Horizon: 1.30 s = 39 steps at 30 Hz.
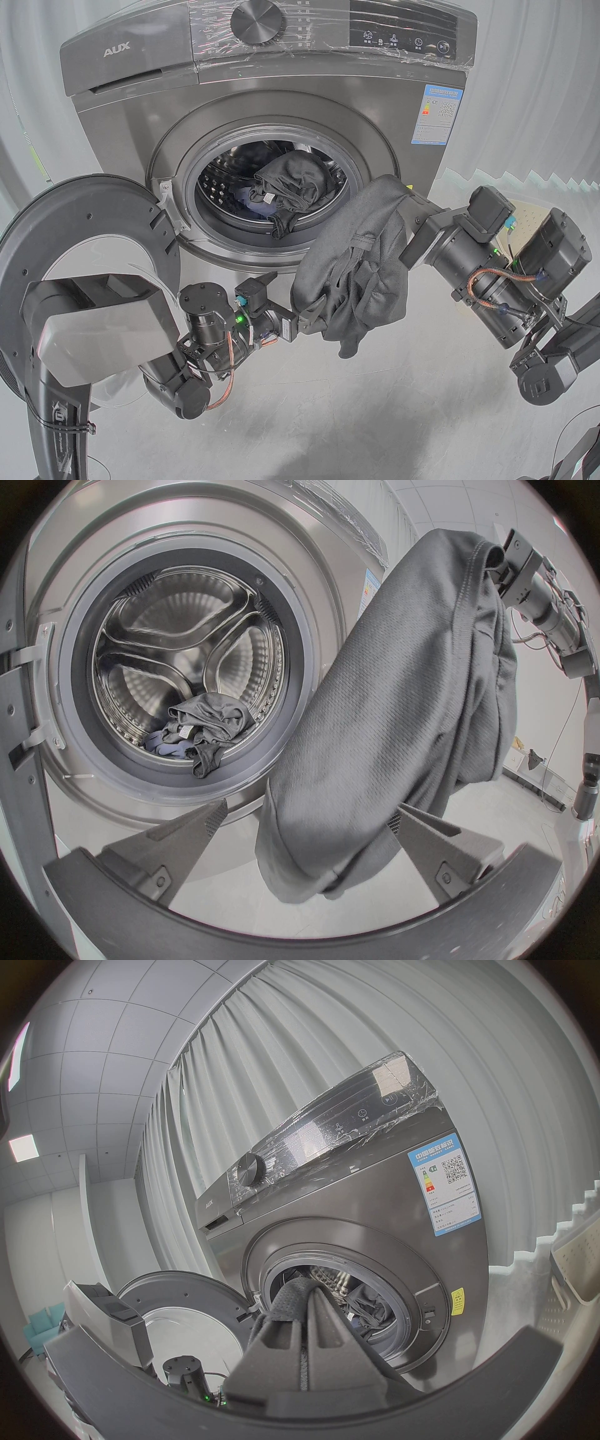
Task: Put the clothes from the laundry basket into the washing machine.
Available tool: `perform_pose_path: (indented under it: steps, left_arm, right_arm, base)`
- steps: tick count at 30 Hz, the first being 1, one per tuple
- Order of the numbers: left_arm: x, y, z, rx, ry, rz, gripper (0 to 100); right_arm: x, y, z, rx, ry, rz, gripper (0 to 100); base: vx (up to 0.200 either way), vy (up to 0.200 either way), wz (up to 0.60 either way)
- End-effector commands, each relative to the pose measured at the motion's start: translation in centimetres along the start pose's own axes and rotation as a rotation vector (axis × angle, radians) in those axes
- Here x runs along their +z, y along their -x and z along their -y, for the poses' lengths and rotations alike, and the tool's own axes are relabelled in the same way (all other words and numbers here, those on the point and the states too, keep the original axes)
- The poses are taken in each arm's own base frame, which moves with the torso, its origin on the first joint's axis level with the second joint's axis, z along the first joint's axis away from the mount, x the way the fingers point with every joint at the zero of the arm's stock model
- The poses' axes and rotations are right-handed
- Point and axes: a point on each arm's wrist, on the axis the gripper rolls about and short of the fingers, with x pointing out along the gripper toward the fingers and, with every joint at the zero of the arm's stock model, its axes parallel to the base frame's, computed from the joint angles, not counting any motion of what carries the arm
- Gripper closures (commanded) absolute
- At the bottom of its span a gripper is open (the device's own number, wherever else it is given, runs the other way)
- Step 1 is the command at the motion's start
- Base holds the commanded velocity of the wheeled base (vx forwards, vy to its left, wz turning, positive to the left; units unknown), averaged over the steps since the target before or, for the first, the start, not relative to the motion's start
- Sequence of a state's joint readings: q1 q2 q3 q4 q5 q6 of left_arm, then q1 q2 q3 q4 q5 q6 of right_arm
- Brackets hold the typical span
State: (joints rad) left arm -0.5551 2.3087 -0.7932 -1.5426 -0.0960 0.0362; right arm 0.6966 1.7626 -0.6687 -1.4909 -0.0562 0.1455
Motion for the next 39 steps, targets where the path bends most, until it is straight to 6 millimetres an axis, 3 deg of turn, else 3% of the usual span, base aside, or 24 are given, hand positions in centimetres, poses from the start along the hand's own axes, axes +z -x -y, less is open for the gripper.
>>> perform_pose_path:
  steps: [1,7,8,14,19,23,28,30,39]
  left_arm:
    - [-1.1,-1.5,1.2,-0.034,0.001,0.008,0]
    - [-2.7,-2.8,1.0,-0.022,-0.014,0.008,0]
    - [-2.7,-2.9,0.8,-0.019,-0.015,0.011,100]
    - [-2.3,-3.3,-0.1,0.008,-0.010,0.034,100]
    - [-1.1,-4.2,-1.0,0.050,-0.006,0.094,100]
    - [0.4,-3.7,-1.5,0.069,-0.007,0.119,100]
    - [2.2,-1.8,-1.6,0.067,-0.008,0.117,100]
    - [4.5,1.2,-1.3,0.061,-0.014,0.108,100]
    - [9.0,7.2,-2.4,0.085,-0.016,0.151,100]
  right_arm:
    - [-0.4,-0.1,0.0,-0.001,0.000,-0.010,100]
    - [-0.3,0.0,0.0,-0.001,0.000,-0.009,100]
    - [-0.3,0.0,0.0,0.001,0.000,-0.009,100]
    - [-0.3,0.0,0.0,-0.001,0.000,-0.009,100]
    - [-0.4,0.0,0.1,-0.001,0.001,-0.012,100]
    - [-0.4,0.0,0.5,-0.011,0.006,-0.012,100]
    - [-0.3,0.0,0.5,-0.012,0.006,-0.010,100]
    - [-0.3,0.0,0.8,-0.020,0.010,-0.009,100]
    - [-0.5,0.0,0.9,-0.023,0.010,-0.014,100]
  base:
    - [0.000,0.000,0.00]
    - [0.000,0.000,0.00]
    - [0.000,0.000,0.00]
    - [0.000,0.000,0.00]
    - [0.000,0.000,0.00]
    - [0.000,0.000,0.00]
    - [0.000,0.000,0.00]
    - [0.000,0.000,0.00]
    - [0.000,0.000,0.00]
